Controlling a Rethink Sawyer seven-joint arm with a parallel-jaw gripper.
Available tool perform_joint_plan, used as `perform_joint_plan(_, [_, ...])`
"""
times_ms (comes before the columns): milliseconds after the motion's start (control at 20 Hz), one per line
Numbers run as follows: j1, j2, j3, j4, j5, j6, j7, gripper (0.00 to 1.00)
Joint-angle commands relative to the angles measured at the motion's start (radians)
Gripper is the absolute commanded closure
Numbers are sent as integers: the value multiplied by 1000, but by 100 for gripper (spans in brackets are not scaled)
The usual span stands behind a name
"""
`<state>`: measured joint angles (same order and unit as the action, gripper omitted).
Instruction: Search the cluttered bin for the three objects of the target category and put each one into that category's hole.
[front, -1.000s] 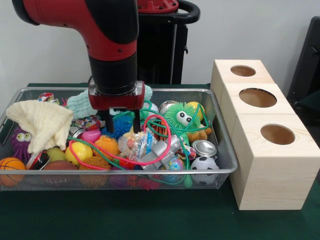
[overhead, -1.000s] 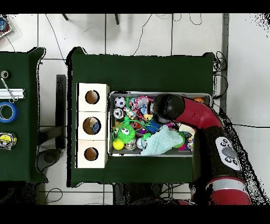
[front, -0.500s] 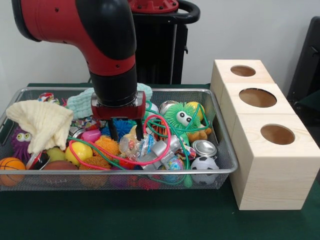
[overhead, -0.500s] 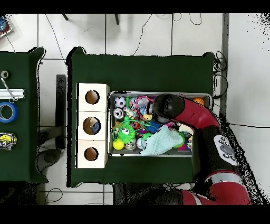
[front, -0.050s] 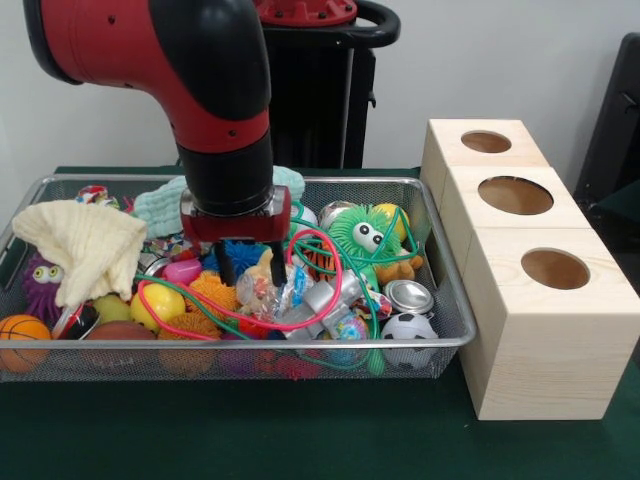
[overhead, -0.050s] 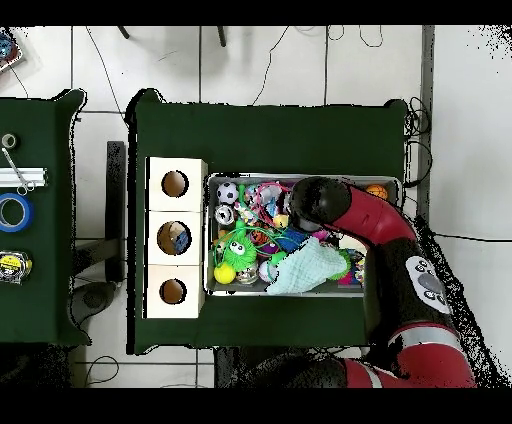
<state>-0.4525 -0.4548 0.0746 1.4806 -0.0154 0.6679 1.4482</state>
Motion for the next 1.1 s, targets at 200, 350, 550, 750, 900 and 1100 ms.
perform_joint_plan(200, [-17, 79, 26, 22, 50, -85, 205, 0])
perform_joint_plan(350, [-21, 74, 34, 50, 69, -111, 216, 0])
perform_joint_plan(550, [-15, 72, 26, 68, 75, -143, 227, 0])
perform_joint_plan(750, [-13, 73, 22, 102, 85, -179, 243, 0])
perform_joint_plan(900, [-3, 70, 14, 124, 84, -211, 251, 0])
perform_joint_plan(1100, [1, 75, 6, 118, 85, -207, 233, 0])
